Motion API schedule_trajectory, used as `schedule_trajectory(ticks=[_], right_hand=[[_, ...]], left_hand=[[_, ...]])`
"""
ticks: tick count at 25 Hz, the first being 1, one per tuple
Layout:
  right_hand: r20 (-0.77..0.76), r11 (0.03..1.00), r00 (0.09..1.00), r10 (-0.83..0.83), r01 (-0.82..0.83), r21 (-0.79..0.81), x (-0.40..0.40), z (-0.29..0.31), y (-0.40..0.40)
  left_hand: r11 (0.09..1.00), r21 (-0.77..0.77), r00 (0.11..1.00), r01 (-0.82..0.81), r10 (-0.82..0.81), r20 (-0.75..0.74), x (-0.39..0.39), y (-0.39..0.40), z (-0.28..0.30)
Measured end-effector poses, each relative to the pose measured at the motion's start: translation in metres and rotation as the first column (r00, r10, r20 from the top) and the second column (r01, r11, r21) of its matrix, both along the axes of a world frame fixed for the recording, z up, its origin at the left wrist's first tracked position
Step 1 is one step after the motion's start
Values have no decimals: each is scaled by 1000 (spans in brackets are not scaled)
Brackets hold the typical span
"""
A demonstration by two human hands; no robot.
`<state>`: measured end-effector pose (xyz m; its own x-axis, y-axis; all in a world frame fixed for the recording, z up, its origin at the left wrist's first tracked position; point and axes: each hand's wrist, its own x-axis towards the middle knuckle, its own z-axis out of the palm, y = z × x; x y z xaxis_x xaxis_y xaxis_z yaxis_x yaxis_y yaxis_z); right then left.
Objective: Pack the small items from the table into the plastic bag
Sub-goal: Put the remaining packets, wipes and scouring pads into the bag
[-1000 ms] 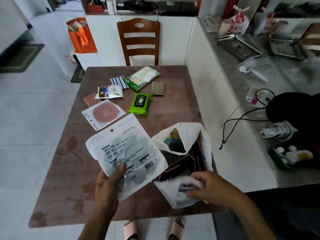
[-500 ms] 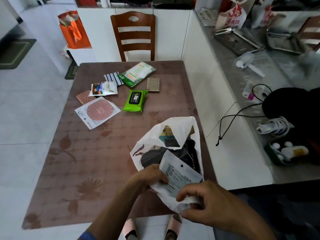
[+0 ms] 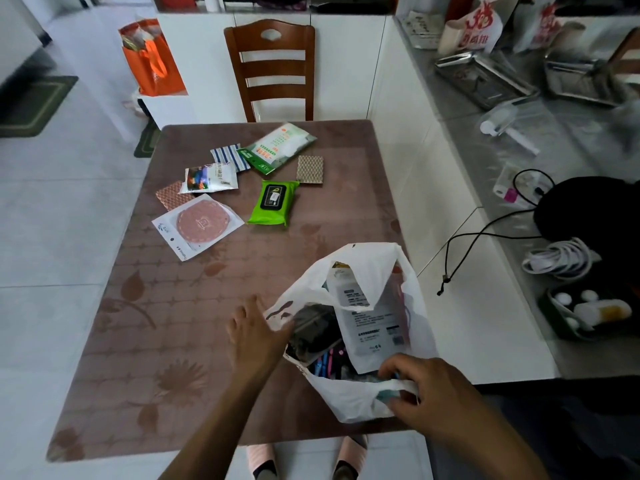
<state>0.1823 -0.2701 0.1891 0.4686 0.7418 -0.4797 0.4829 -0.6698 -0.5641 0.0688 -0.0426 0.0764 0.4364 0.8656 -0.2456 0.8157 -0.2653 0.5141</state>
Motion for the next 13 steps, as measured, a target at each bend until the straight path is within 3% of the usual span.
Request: schedule_trajectory(ticks=[2,5,9,13], right_hand=[[-40,999,999,-4,6,54,-2,1,6],[-196,975,980,41,4,224,0,17,21],[-211,966,963,169,-119,230,1,26,39],[-297,964,935,195,-127,235,5,26,45]], left_hand=[[988,-138,996,73,-65,57,0,7,6],[981,-101,958,165,-135,254,15,0,27],[971,-47,964,235,-227,136,13,2,20],[990,-68,978,125,-112,175,11,6,18]])
